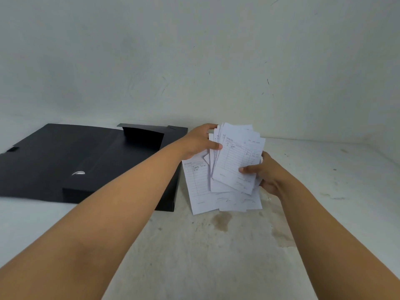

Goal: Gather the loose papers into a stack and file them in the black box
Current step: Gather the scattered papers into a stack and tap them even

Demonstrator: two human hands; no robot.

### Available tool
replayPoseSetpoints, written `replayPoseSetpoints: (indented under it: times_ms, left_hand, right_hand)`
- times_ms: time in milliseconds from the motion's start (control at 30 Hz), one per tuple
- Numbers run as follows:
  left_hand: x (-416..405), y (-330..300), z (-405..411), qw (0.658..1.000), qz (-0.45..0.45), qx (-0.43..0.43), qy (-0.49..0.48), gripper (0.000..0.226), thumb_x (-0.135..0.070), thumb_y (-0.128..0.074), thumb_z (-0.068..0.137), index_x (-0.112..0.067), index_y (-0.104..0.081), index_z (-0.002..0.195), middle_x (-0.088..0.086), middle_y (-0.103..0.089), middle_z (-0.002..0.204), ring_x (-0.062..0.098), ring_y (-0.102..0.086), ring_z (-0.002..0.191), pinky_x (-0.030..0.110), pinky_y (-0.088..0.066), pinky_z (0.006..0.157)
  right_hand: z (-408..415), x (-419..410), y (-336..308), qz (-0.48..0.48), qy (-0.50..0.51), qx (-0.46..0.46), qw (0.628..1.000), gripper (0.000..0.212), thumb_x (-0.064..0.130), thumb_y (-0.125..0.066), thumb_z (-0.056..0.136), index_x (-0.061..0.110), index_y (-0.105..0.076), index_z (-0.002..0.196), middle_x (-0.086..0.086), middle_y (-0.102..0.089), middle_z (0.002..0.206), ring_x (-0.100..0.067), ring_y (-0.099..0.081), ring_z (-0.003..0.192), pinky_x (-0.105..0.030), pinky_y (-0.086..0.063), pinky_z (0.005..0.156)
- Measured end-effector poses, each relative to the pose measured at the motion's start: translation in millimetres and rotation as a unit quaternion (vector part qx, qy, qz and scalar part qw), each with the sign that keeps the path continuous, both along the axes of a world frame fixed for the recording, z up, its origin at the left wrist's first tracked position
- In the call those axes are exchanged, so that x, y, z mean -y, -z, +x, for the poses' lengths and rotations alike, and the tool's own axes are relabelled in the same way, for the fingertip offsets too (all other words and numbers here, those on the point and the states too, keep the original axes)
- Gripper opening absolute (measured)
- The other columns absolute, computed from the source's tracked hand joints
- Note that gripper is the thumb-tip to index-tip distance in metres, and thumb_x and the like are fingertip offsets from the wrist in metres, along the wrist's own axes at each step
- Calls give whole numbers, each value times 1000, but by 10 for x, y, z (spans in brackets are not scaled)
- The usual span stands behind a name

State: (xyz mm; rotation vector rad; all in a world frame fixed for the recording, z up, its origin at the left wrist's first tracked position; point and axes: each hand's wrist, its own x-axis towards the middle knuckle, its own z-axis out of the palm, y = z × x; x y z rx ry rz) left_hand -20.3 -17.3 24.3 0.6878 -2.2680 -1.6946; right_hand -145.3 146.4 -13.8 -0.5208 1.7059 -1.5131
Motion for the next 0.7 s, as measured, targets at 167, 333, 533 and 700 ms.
replayPoseSetpoints:
  times_ms: [167, 333, 533, 700]
  left_hand:
    - [11, -11, -88, 999, 30, -15, -17, 81, -21, -71, 83, -20, -24, 148, 11, -46, 144, 27, -47, 131, 35, -39, 108]
    - [6, -96, -73, 985, -93, -100, -110, 55, -27, -53, 94, -23, -32, 145, 1, -58, 128, 15, -53, 118, 24, -40, 99]
    - [-166, 140, -64, 941, -41, -127, -312, 70, -35, -56, 92, -15, -21, 149, 8, -32, 153, 25, -36, 138, 40, -33, 113]
    - [-360, 508, -213, 948, 51, -123, -290, 89, -42, -72, 75, -16, -27, 147, 6, -46, 145, 27, -49, 131, 46, -45, 104]
  right_hand:
    - [-20, 31, 77, -23, 27, 8, 999, 56, -16, -67, 72, 2, -55, 123, -17, -66, 120, -37, -66, 101, -52, -55, 86]
    - [-47, 75, 145, -76, 119, 10, 990, 59, -14, -69, 72, 1, -50, 126, -16, -65, 121, -32, -67, 93, -46, -58, 73]
    - [-69, 178, 239, -131, 200, 22, 971, 58, -9, -69, 75, 3, -49, 128, -14, -63, 124, -36, -64, 105, -29, -57, 52]
    - [-48, 337, 242, -181, 217, 7, 959, 43, -6, -68, 77, 17, -58, 112, 1, -66, 111, -27, -60, 111, -45, -53, 90]
